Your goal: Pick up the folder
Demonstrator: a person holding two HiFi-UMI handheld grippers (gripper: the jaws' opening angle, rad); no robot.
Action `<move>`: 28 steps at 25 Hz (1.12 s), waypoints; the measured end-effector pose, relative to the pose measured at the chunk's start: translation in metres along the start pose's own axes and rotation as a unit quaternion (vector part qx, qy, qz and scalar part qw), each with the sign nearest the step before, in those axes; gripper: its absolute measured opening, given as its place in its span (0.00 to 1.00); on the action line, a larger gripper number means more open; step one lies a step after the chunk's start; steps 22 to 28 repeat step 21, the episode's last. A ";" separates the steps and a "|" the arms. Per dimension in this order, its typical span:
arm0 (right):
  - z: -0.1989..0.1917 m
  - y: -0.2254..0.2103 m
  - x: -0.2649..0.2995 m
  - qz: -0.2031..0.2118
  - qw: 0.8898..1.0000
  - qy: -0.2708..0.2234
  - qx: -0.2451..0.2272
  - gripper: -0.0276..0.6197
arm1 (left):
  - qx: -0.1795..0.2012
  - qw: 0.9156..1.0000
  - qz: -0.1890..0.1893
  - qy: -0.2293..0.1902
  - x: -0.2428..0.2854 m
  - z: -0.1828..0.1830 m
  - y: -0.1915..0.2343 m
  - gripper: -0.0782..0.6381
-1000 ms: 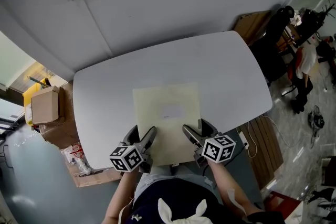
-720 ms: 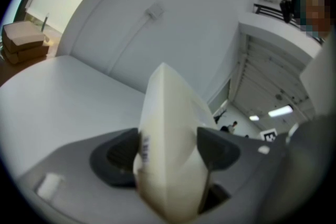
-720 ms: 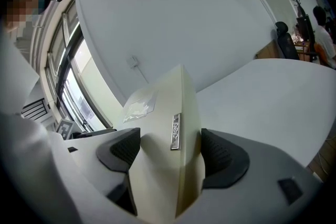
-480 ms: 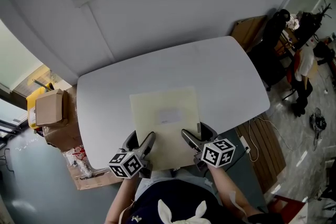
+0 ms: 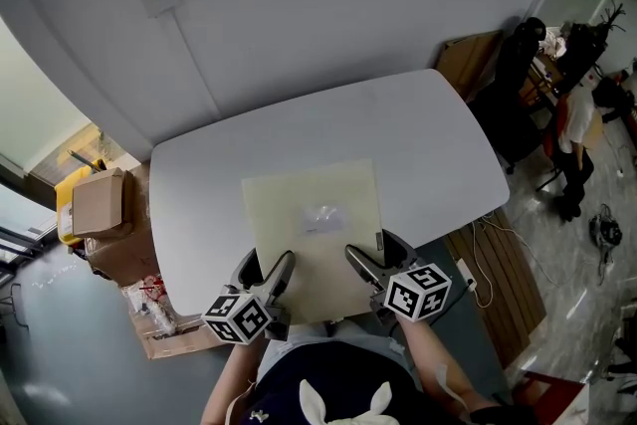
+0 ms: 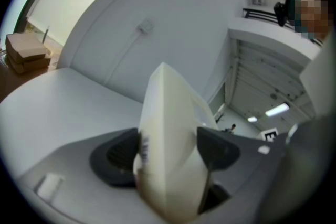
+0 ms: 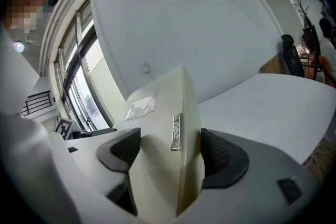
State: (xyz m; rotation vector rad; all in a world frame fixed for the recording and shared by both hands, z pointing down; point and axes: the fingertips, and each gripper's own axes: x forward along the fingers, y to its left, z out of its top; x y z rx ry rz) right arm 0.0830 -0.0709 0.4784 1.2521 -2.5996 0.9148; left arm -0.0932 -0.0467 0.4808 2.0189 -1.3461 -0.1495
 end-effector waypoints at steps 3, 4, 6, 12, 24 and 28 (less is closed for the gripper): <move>0.002 0.005 -0.008 0.001 1.000 -0.007 -0.007 0.53 | 0.003 1.000 -0.003 -0.007 -0.007 0.001 -0.007 0.58; 0.003 0.007 -0.011 0.001 1.000 -0.009 -0.009 0.53 | 0.005 1.000 -0.004 -0.010 -0.009 0.001 -0.009 0.57; 0.002 0.008 -0.017 0.001 1.000 -0.012 -0.011 0.53 | 0.008 1.000 -0.004 -0.012 -0.012 -0.001 -0.015 0.57; -0.006 0.011 -0.038 -0.002 1.000 -0.019 -0.010 0.53 | 0.015 1.000 -0.008 -0.011 -0.024 -0.012 -0.027 0.58; -0.014 0.017 -0.051 -0.001 1.000 -0.020 -0.013 0.53 | 0.016 1.000 -0.009 -0.015 -0.037 -0.020 -0.034 0.58; -0.014 0.017 -0.051 -0.001 1.000 -0.020 -0.013 0.53 | 0.016 1.000 -0.009 -0.015 -0.037 -0.020 -0.034 0.58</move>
